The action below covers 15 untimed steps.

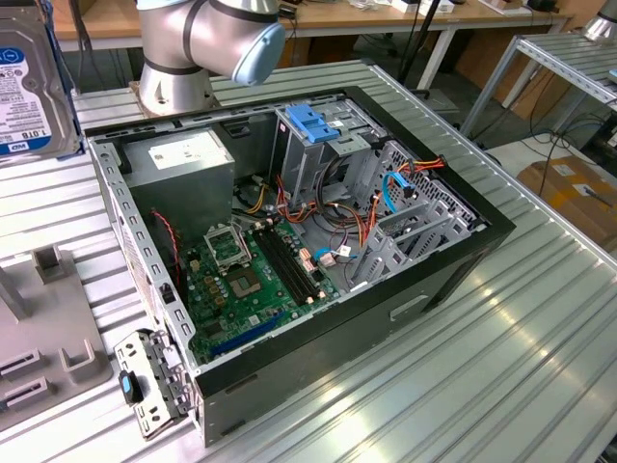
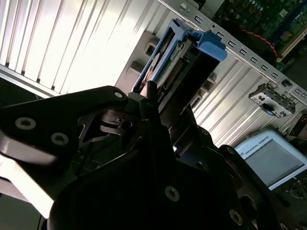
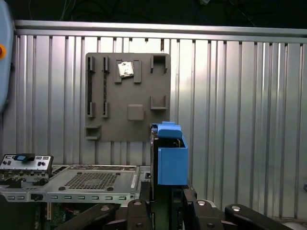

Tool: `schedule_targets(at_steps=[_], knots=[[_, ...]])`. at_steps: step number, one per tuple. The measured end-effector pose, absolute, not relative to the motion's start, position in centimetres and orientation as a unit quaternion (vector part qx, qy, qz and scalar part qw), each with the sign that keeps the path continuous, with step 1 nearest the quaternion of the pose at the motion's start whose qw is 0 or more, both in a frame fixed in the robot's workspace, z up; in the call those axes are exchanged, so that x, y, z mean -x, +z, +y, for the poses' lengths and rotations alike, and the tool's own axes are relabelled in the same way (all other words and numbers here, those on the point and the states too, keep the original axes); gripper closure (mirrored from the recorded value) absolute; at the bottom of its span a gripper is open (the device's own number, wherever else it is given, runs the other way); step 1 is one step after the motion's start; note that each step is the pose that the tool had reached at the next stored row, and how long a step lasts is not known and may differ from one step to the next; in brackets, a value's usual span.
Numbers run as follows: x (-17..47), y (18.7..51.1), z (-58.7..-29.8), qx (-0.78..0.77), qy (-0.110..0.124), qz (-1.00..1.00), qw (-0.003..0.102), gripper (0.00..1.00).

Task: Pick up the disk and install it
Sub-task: 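Pick up the disk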

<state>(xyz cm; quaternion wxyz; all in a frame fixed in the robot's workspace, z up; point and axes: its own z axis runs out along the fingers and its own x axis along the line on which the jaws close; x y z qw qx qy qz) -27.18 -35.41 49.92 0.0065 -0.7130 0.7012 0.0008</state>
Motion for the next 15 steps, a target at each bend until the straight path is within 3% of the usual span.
schedule_targets(at_steps=[15], knots=[[25.4,49.9,-35.4,0.713,0.001,0.701,0.007,0.65]])
